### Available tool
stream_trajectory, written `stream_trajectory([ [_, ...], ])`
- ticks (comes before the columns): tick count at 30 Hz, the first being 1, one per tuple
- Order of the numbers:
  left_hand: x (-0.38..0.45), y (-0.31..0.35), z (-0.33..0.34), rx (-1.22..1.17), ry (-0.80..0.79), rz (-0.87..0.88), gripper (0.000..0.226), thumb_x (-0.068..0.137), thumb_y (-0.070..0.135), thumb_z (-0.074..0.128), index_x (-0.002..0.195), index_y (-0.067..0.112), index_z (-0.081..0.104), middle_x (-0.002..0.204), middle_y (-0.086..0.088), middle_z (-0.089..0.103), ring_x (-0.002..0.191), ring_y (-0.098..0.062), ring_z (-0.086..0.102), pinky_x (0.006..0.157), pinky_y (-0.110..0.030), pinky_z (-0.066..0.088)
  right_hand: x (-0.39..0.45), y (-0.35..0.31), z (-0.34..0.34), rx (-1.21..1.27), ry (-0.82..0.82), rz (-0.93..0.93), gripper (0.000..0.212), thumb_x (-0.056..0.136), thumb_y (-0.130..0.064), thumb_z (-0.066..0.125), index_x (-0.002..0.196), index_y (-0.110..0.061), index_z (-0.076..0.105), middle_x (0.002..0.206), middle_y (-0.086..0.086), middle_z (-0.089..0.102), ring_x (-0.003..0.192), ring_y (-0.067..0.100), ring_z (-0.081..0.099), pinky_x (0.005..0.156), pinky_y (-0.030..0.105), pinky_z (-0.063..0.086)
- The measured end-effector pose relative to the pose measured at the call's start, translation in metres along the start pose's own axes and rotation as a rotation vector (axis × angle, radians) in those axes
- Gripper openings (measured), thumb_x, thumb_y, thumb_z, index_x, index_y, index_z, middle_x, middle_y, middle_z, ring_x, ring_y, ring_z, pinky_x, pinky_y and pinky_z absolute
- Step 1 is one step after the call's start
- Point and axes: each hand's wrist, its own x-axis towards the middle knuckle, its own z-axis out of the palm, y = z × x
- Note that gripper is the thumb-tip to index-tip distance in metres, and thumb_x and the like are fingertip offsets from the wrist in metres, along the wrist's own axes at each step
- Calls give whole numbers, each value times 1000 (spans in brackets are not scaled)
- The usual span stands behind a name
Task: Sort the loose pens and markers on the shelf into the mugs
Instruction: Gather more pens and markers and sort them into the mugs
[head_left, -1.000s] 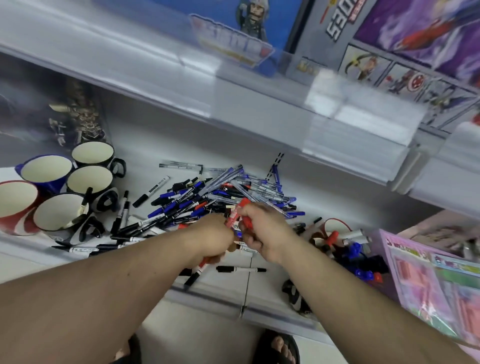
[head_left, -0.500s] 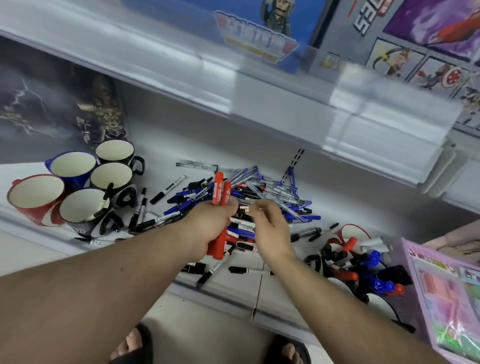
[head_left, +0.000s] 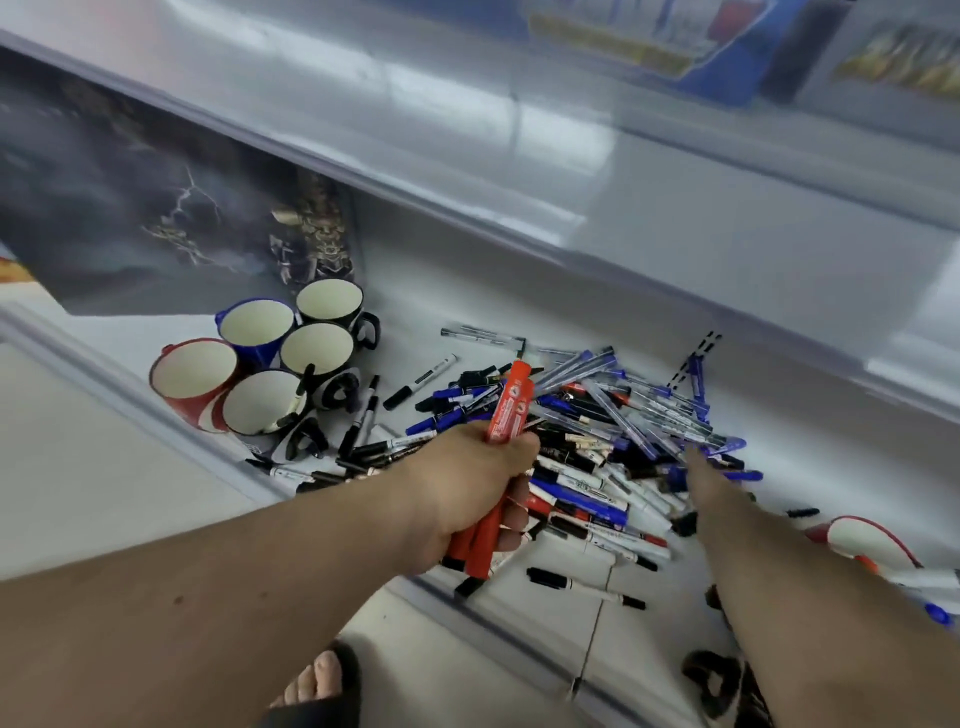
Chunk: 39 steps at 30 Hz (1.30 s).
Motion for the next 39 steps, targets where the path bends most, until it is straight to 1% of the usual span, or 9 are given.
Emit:
stream_trajectory([
  [2,1,0,1,9,32,-2,22,99,31,56,89,11,54,65,-4,55,52,-16,53,57,-33,55,25,8,11,-16,22,-8,112,63,-70,66,150,-14,23,145,19,43,125,39,47,107,47,38],
  [4,3,1,3,1,51,-8,21,99,30,56,89,12,53,64,-4,53,49,-15,51,55,-31,52,72,19,28,-109,82,-11,126,32,-66,65,143,-20,28,122,18,58,106,39,58,96,52,48],
  [9,4,-4,14,-11,-1,-42,17,99,29,57,94,12,55,64,-3,51,47,-15,47,53,-29,49,-2,19,32,-309,117,-57,102,71,-58,74,149,-22,20,131,23,44,115,40,50,92,40,46],
  [17,7,-9,15,23,-37,-28,19,98,33,57,94,14,58,68,-3,51,50,-14,50,53,-29,51,-25,38,46,-377,63,-160,99,73,-41,83,142,-19,16,126,21,42,101,36,54,77,38,48],
  [23,11,-9,3,36,-12,-20,15,98,29,58,94,14,58,66,-2,52,48,-13,50,53,-30,51,-24,42,34,-271,-70,-92,60,68,-11,83,117,-4,48,86,18,66,61,29,68,45,32,55],
  [26,15,-4,-1,30,36,-15,14,97,27,59,93,14,57,65,-2,51,47,-12,48,52,-29,52,-22,51,27,-202,-109,-66,36,66,-11,79,94,1,61,76,18,67,62,32,69,59,50,60],
  [29,17,-4,-2,39,59,-10,15,97,25,60,89,13,57,63,-2,49,46,-12,44,51,-28,50,-29,55,22,-135,-98,-88,19,66,-2,68,82,5,60,62,17,60,50,30,62,54,38,56],
  [33,18,-6,-3,58,41,-3,17,97,25,60,87,13,55,63,-3,47,47,-12,42,47,-26,48,-35,55,15,-86,-85,-102,21,68,-2,67,86,1,57,75,20,65,66,33,67,66,49,60],
  [39,13,-4,-6,79,55,6,31,97,38,58,81,11,53,58,-5,48,44,-16,43,44,-25,44,-86,56,1,125,-183,-92,18,80,-4,68,97,0,62,84,20,69,67,30,66,61,37,57],
])
